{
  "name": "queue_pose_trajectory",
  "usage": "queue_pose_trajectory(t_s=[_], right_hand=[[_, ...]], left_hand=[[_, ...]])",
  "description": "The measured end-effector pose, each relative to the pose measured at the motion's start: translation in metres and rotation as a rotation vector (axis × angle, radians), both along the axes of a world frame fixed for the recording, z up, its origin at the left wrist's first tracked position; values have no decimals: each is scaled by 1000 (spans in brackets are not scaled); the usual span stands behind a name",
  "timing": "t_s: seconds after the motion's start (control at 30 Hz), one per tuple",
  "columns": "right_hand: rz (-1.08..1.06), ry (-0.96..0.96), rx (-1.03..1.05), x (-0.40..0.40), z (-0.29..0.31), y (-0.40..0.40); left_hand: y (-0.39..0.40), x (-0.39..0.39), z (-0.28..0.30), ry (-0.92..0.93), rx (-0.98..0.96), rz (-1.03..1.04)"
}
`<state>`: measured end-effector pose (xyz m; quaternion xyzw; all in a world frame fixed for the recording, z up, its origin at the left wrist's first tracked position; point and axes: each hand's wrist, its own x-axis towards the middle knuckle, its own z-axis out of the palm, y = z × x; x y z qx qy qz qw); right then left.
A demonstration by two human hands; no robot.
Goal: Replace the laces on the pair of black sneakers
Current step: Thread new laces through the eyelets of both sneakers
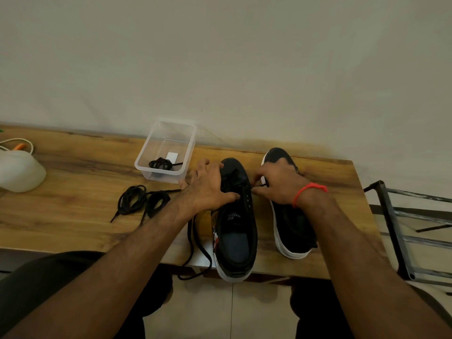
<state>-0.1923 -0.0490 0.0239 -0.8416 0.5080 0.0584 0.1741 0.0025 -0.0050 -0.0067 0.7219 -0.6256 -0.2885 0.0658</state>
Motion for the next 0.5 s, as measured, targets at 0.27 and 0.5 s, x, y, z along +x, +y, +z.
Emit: queue_pose_trajectory(t_s=[0.27,0.5], right_hand=[[-379,-167,-58,-28,17,-12],[-228,-82,-191,-35,16,-12]], left_hand=[[0,1,3,-6,14,6],[2,-1,6,9,14,-11]])
